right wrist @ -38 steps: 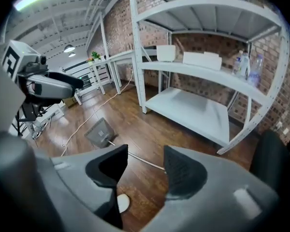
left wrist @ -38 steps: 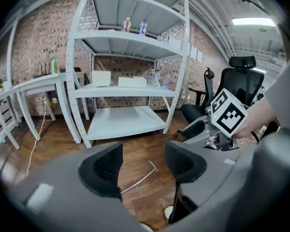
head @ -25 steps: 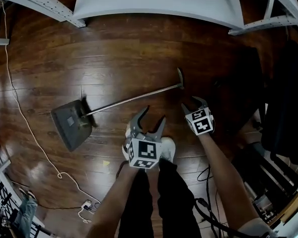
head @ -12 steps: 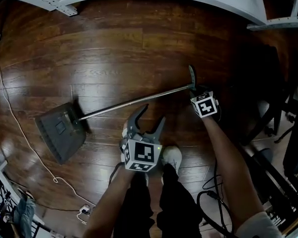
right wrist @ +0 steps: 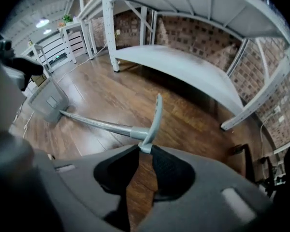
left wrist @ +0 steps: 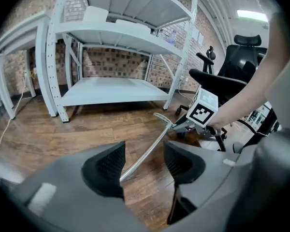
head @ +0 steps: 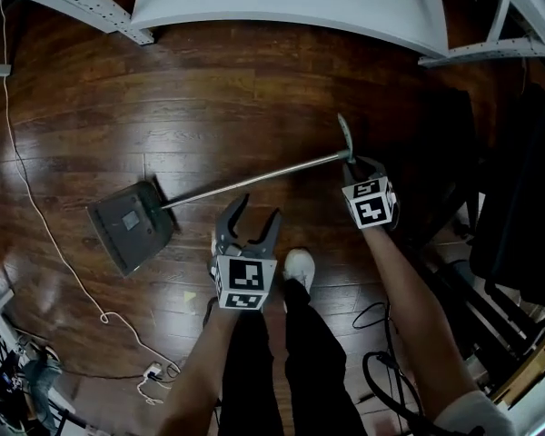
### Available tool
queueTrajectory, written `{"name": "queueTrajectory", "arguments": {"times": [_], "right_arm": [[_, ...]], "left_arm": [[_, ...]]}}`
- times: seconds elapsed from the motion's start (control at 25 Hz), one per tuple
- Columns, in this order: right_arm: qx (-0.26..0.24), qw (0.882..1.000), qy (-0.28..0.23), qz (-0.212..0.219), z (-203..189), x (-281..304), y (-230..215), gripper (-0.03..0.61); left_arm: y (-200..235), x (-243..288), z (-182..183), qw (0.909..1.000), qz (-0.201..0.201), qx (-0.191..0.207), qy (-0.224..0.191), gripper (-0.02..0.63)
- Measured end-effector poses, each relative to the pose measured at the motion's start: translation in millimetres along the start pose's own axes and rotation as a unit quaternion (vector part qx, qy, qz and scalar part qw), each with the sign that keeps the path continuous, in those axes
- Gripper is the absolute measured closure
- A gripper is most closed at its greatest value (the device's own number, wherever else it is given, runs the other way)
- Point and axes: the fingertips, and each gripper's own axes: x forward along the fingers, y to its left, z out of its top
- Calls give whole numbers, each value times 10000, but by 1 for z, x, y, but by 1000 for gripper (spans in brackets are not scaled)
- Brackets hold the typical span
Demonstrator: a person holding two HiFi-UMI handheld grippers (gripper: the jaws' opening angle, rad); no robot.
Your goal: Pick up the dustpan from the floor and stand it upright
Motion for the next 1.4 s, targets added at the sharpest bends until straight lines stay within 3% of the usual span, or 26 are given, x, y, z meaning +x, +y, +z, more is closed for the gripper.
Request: {"name": "queueTrajectory", "arguments": {"times": [0.24, 0.4, 0.52, 0.68, 0.88, 0.96, 1.04, 1.2, 1.4], "right_arm": [[-585, 9967, -277, -486, 73, -148, 13, 500], [-1129, 9892, -477, -807, 127, -217, 38, 497], [-1473, 9825, -581, -979, 157, -259, 78, 495], [-1912, 9714, -623, -1264, 191, -303, 134, 492], [-2704, 9500, -900, -1274, 230, -352, 224, 488], [-3142, 9364, -1091, -1117, 245, -374, 271, 492], [-3492, 9244, -1251, -893, 258, -393, 316, 557], [-3884, 9108, -1361, -320, 273, -412, 394, 557], [-4667, 8699, -1584, 169, 294, -417, 486, 557]], "left_arm": [[-18, -99, 79, 9987, 145, -283, -408, 344], [-8, -163, 134, 9924, 486, -580, -972, 345], [9, -228, 148, 9855, 793, -835, -1244, 345], [43, -320, 139, 9732, 1365, -1165, -1439, 345], [91, -442, 110, 9473, 2210, -1622, -1658, 338], [105, -492, 102, 9364, 2535, -1706, -1725, 336], [114, -538, 97, 9264, 2813, -1760, -1782, 336], [121, -609, 86, 9062, 3283, -1882, -1889, 336], [127, -679, 63, 8739, 3863, -2133, -2040, 336]]}}
